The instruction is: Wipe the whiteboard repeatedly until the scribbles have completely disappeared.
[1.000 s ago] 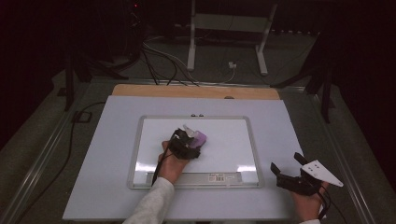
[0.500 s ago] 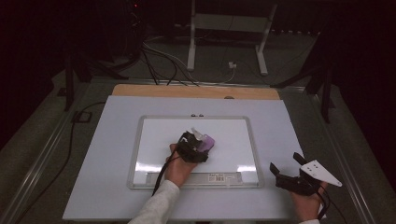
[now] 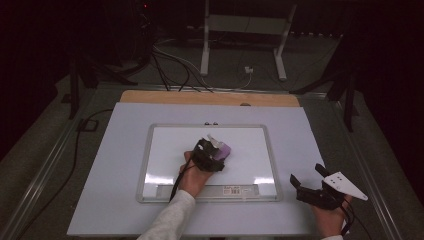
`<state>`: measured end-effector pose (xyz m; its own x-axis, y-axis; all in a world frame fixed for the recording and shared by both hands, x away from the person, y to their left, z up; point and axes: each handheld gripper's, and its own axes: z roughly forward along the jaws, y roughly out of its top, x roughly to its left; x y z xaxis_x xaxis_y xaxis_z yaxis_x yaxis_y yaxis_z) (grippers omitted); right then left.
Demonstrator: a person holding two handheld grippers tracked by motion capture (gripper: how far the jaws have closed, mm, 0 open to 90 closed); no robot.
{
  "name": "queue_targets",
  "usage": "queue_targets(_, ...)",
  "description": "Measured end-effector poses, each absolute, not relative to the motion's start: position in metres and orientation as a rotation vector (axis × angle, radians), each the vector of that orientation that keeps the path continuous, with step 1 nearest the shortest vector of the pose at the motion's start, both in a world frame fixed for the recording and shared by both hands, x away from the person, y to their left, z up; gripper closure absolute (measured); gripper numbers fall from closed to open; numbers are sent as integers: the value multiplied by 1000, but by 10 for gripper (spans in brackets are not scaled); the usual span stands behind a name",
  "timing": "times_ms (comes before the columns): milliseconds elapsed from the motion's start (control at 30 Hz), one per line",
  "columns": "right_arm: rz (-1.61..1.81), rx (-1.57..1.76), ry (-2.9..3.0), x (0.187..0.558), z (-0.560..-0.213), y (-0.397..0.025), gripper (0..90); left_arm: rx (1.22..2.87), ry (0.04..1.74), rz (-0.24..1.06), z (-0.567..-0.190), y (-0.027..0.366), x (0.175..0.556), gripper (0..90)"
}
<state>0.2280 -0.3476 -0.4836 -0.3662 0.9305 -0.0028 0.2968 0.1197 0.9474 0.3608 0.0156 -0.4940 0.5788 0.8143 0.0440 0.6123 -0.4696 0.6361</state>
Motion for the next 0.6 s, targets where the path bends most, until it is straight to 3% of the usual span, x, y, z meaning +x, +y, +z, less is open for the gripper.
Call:
queue_targets(300, 1259, 1197, 1757, 228, -484, -347, 18, 2144, 1349, 525, -495, 62, 386, 421)
queue_targets(600, 1258, 1195, 1766, 229, -484, -345, 18, 2160, 1304, 454, -495, 51, 388, 421)
